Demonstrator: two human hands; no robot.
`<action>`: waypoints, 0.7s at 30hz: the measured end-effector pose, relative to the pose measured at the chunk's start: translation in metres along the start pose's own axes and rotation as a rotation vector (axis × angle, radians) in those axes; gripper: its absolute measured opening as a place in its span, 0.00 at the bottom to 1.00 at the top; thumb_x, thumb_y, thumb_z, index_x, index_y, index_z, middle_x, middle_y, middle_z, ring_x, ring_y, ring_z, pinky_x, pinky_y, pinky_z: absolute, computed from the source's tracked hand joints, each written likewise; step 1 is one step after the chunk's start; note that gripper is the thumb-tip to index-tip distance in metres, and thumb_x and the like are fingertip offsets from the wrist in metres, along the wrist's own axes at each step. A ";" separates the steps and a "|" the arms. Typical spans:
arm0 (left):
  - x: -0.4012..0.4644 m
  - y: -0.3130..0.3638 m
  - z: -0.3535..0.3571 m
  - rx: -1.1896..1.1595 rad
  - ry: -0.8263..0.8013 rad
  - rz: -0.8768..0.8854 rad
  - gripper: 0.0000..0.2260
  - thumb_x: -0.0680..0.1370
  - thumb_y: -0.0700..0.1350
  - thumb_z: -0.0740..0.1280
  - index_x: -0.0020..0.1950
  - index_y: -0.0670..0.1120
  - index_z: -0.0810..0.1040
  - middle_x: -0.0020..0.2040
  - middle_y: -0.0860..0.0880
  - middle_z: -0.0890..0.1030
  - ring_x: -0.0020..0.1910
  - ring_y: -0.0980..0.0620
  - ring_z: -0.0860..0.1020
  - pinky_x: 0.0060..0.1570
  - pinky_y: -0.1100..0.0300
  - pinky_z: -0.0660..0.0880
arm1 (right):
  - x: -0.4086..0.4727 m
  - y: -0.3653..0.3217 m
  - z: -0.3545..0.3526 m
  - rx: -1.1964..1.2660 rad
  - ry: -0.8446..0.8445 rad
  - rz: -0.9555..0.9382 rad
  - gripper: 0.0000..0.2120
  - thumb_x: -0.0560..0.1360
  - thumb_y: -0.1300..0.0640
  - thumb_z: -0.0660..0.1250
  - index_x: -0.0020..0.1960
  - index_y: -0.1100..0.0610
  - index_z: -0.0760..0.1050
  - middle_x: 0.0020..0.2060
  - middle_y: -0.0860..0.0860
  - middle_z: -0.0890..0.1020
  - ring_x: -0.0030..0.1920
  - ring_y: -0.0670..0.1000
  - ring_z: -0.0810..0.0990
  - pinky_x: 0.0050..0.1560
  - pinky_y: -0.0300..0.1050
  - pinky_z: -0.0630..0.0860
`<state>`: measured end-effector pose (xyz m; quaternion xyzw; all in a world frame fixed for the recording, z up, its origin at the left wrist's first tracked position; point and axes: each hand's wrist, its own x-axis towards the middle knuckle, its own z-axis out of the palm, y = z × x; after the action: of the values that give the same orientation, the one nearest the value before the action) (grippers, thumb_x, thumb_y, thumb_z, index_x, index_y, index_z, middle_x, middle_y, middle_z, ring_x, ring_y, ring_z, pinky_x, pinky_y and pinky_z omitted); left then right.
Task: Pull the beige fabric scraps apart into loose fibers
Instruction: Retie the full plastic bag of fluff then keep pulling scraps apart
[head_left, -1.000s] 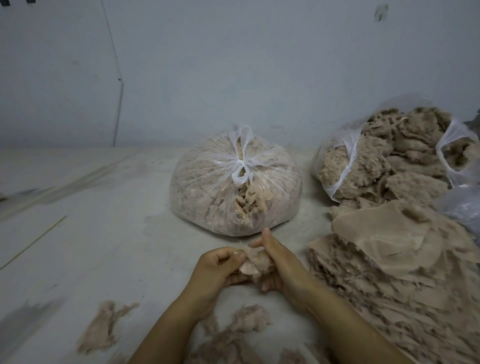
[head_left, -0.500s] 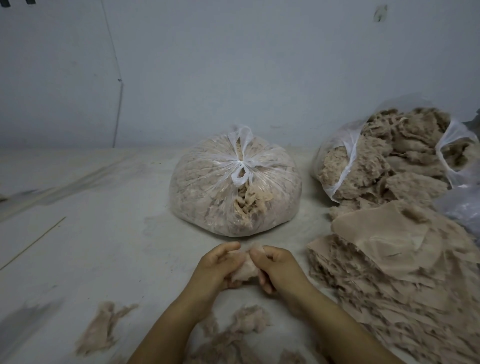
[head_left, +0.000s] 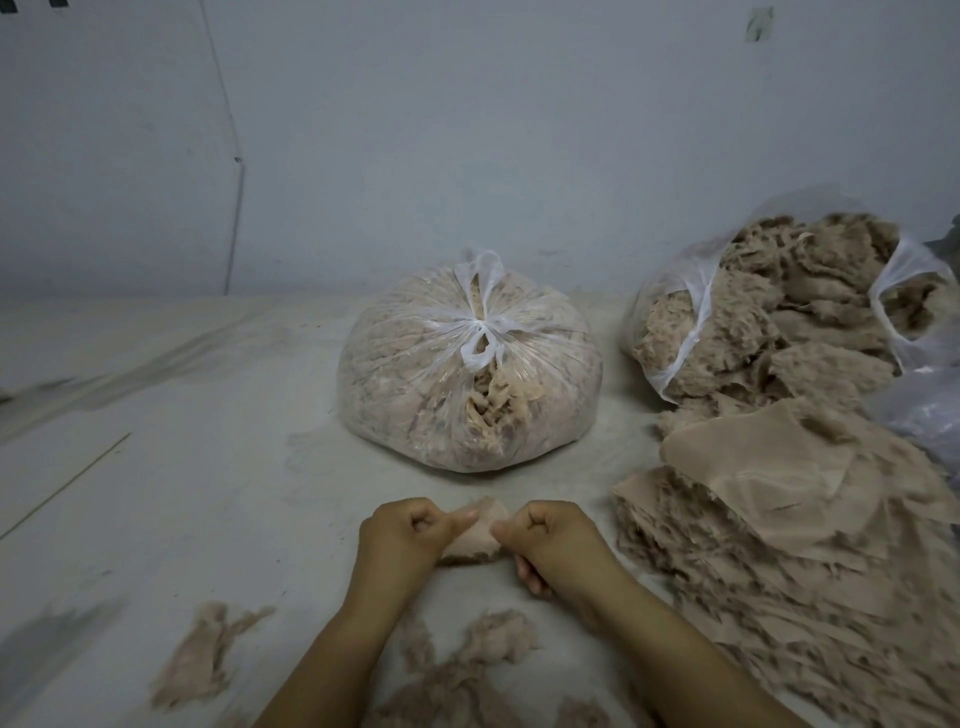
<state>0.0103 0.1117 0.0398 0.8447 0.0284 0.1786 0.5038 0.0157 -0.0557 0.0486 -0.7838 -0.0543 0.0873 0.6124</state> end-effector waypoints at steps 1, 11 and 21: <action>0.001 -0.004 -0.001 0.091 -0.010 0.019 0.20 0.70 0.53 0.73 0.22 0.50 0.71 0.21 0.53 0.69 0.24 0.57 0.67 0.28 0.63 0.65 | 0.000 0.000 -0.001 -0.041 0.009 -0.006 0.14 0.75 0.51 0.69 0.34 0.55 0.74 0.22 0.50 0.76 0.21 0.46 0.71 0.24 0.37 0.67; 0.003 -0.008 -0.009 0.379 0.097 0.099 0.08 0.74 0.58 0.67 0.46 0.55 0.74 0.38 0.54 0.74 0.37 0.57 0.73 0.34 0.64 0.65 | -0.003 -0.005 -0.025 -0.436 -0.615 -0.172 0.09 0.65 0.55 0.79 0.37 0.44 0.81 0.35 0.41 0.78 0.32 0.36 0.73 0.35 0.27 0.68; -0.006 0.013 0.001 -0.450 -0.381 -0.072 0.11 0.68 0.49 0.72 0.47 0.46 0.81 0.41 0.49 0.84 0.41 0.53 0.82 0.39 0.65 0.77 | 0.003 -0.001 -0.021 0.123 -0.268 -0.093 0.06 0.76 0.60 0.68 0.41 0.55 0.73 0.25 0.51 0.78 0.26 0.49 0.73 0.25 0.38 0.69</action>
<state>0.0029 0.1024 0.0490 0.7284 -0.0772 0.0009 0.6808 0.0234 -0.0743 0.0544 -0.7228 -0.1666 0.1659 0.6498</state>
